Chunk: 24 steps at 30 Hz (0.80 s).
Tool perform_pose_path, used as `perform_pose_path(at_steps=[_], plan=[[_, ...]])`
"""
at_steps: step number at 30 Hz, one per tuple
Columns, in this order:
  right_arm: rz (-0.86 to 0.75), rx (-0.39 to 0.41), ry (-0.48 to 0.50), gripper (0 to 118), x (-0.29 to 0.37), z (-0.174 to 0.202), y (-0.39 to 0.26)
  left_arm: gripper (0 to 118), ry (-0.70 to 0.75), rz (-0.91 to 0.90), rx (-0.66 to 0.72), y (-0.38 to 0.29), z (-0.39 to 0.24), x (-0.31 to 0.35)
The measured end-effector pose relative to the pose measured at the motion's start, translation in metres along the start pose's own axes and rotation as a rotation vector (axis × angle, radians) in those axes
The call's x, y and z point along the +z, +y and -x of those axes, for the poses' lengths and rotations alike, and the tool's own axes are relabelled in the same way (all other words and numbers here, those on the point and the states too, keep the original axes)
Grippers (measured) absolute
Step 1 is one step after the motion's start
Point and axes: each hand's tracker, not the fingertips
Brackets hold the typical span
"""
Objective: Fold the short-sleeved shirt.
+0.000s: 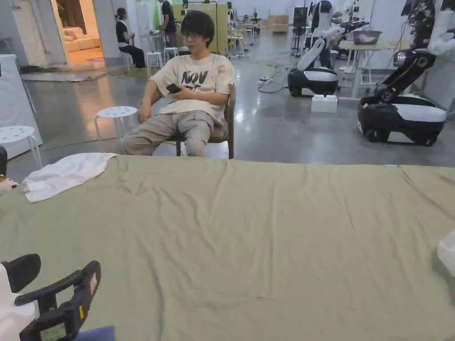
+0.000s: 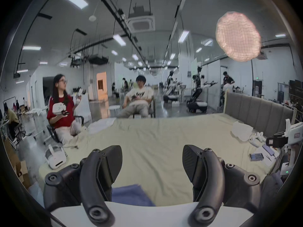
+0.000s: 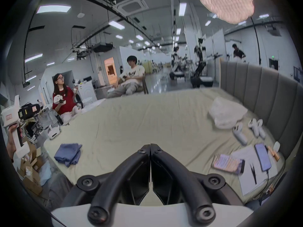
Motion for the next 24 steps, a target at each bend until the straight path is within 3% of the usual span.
perform_pose_path(at_steps=[3,7,11,13,24], plan=[[-0.095,0.010,0.001,0,0.012,0.007,0.018,68,0.026,-0.071,-0.001,0.002,-0.024,0.007],[-0.210,0.070,-0.028,0,0.031,0.014,0.031,24,0.077,-0.125,-0.025,0.004,-0.042,0.022],[-0.239,0.106,-0.052,0,0.039,0.018,0.028,13,0.064,-0.153,-0.035,0.005,-0.043,0.035],[-0.238,0.127,-0.071,0,0.038,0.020,0.024,0,0.053,-0.160,-0.045,0.005,-0.045,0.040],[-0.275,0.097,-0.095,0,0.043,0.024,0.018,0,0.064,-0.230,-0.079,0.004,-0.061,0.049]])
